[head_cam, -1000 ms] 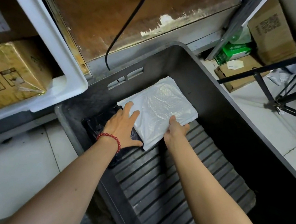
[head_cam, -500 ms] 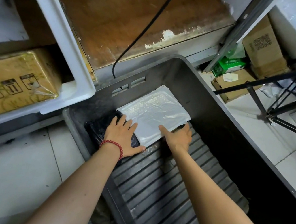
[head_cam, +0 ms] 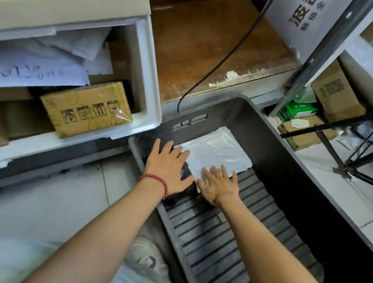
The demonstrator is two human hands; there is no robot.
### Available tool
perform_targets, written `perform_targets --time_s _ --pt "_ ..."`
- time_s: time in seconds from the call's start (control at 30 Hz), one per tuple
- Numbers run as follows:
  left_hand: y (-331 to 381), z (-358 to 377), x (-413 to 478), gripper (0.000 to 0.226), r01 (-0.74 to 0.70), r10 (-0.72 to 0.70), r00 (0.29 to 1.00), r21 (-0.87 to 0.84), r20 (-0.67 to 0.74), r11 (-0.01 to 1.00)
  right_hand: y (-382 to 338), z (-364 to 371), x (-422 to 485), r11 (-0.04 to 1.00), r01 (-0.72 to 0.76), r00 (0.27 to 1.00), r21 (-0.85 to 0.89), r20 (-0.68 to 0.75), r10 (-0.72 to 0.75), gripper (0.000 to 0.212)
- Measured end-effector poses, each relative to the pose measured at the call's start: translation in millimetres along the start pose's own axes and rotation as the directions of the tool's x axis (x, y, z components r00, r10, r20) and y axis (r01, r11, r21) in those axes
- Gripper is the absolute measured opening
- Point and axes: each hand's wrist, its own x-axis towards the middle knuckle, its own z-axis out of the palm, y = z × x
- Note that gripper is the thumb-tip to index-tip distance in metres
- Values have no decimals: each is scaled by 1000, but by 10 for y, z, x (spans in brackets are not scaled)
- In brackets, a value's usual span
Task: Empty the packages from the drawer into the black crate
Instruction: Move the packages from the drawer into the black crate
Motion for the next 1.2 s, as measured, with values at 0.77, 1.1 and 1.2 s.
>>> perform_targets --time_s 0.77,1.1,1.2 --pt "-1452 -1311 -1841 62 482 -509 819 -164 -264 861 -1766 -1601 -1446 843 505 633 -187 -584 -509 62" --pt "-1959 -1152 -2162 65 550 -596 770 -237 -228 801 -2460 -1855 -1392 902 420 833 -95 -355 -425 86" --pt "-1938 -1009 -2058 64 545 -605 774 -293 -184 786 -2492 -1808 -1289 926 374 863 -57 -343 -370 90"
